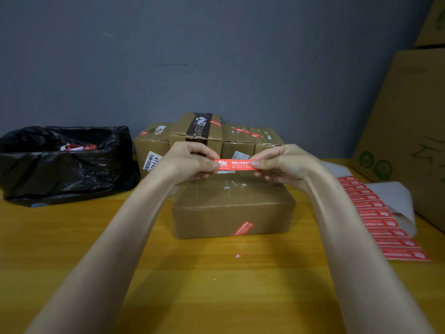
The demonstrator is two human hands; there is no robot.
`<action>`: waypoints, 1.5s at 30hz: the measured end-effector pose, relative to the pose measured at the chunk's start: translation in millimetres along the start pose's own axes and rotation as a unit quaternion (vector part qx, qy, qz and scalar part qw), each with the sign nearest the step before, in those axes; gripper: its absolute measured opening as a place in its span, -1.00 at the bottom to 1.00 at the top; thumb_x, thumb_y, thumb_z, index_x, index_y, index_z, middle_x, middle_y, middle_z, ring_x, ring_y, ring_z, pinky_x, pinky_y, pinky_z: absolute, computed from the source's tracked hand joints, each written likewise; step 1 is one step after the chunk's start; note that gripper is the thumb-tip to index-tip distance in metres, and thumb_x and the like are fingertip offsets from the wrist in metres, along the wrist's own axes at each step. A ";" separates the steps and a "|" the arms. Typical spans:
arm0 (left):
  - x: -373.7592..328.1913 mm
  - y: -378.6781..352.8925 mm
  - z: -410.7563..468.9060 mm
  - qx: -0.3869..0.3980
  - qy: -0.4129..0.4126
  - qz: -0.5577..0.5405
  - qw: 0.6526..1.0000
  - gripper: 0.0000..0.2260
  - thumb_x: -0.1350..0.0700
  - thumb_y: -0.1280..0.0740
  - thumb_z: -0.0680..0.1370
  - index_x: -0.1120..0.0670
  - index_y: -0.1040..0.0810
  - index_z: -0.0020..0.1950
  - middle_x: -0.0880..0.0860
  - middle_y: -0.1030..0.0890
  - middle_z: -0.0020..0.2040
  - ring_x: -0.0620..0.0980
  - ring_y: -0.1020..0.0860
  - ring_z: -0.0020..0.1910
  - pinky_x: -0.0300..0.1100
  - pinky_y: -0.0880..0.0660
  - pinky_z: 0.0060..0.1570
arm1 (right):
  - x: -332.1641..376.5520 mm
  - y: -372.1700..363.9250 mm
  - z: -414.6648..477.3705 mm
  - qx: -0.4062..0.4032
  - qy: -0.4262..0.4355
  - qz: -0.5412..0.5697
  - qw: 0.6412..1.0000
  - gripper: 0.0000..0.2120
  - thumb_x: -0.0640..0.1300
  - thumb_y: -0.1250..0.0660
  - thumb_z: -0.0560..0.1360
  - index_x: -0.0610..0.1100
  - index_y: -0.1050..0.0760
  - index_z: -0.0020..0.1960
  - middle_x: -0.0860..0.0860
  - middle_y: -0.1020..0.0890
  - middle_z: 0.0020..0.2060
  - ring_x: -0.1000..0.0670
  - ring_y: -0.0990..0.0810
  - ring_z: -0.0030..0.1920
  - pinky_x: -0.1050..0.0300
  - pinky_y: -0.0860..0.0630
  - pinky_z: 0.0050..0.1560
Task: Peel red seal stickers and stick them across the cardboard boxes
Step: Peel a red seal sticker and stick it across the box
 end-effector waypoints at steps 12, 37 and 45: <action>3.9 5.8 2.5 -0.037 -0.011 0.035 0.999 -0.90 0.30 -0.42 0.44 0.16 -0.58 -0.25 0.06 -0.61 -0.40 -0.19 -0.49 -0.52 -0.31 -0.43 -0.40 | -2.7 -2.1 2.3 -0.032 0.007 -0.025 0.999 -0.93 -0.24 -0.49 0.35 -0.15 -0.61 -0.24 0.01 -0.65 -0.42 0.13 -0.60 -0.38 0.34 -0.46 -0.41; 26.8 0.6 16.0 -0.048 0.027 0.194 0.980 -0.74 0.11 -0.44 0.45 0.04 -0.41 0.04 0.10 -0.62 0.02 0.02 -0.53 0.08 -0.09 -0.44 0.06 | -4.7 -16.0 4.2 -0.060 -0.022 -0.212 0.975 -0.74 -0.16 -0.42 0.45 -0.08 -0.35 -0.01 0.03 -0.43 -0.14 0.03 -0.40 -0.04 0.19 -0.33 -0.25; 29.4 0.8 17.9 -0.044 0.026 0.208 0.977 -0.75 0.08 -0.44 0.46 0.04 -0.42 0.02 0.10 -0.62 0.01 0.03 -0.55 0.06 0.02 -0.48 0.14 | -6.0 -18.0 6.3 -0.065 -0.037 -0.234 0.969 -0.72 -0.13 -0.42 0.45 -0.10 -0.36 0.04 0.00 -0.42 -0.06 0.01 -0.39 -0.01 0.13 -0.32 -0.05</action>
Point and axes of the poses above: each hand's wrist, its own z-axis towards the middle knuckle, its own y-axis out of the back of the hand, x = y × z, the point moved 5 cm from there along z, towards the middle knuckle
